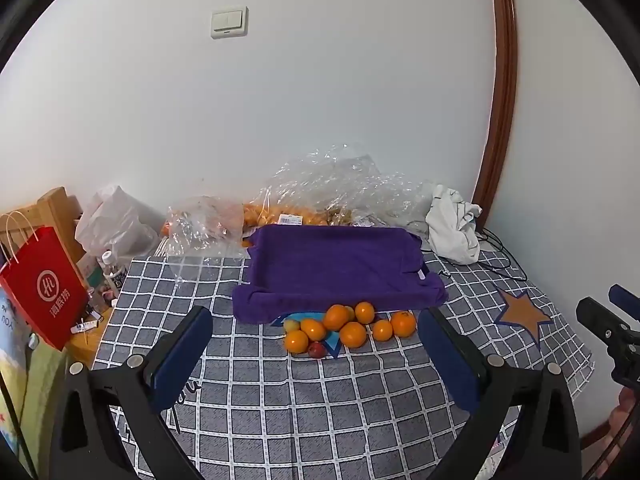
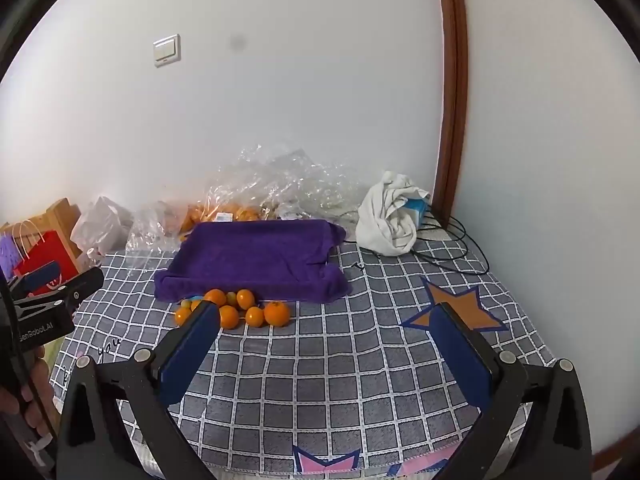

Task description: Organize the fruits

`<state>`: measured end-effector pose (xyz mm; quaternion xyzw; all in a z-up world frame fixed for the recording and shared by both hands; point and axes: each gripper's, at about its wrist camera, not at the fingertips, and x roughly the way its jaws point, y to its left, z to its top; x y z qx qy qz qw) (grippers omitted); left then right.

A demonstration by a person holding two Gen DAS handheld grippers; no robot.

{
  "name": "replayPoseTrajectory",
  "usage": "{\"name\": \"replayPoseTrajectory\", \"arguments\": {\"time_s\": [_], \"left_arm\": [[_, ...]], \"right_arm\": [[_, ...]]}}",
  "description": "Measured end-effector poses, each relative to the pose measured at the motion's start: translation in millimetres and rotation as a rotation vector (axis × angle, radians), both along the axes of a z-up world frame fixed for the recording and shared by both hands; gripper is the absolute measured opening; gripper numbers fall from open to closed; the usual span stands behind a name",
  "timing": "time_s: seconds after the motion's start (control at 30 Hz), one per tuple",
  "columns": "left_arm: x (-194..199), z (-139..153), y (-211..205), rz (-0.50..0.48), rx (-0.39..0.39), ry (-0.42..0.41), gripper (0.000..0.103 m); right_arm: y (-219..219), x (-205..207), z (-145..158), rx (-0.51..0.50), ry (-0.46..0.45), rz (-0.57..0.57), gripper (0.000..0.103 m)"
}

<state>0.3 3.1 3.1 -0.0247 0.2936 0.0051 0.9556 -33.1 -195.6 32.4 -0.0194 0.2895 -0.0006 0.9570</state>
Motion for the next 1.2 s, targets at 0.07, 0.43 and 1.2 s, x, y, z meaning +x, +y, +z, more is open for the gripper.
{"name": "replayPoseTrajectory", "arguments": {"time_s": [0.07, 0.43, 1.2], "left_arm": [[0, -1, 2, 0.002, -0.004, 0.003, 0.103], [-3, -3, 4, 0.001, -0.010, 0.006, 0.103], [-9, -4, -5, -0.017, -0.005, 0.008, 0.103]], "right_arm": [[-1, 0, 1, 0.006, 0.001, -0.001, 0.103], [2, -4, 2, 0.006, -0.005, 0.000, 0.103], [4, -8, 1, 0.026, -0.010, 0.007, 0.103]]}}
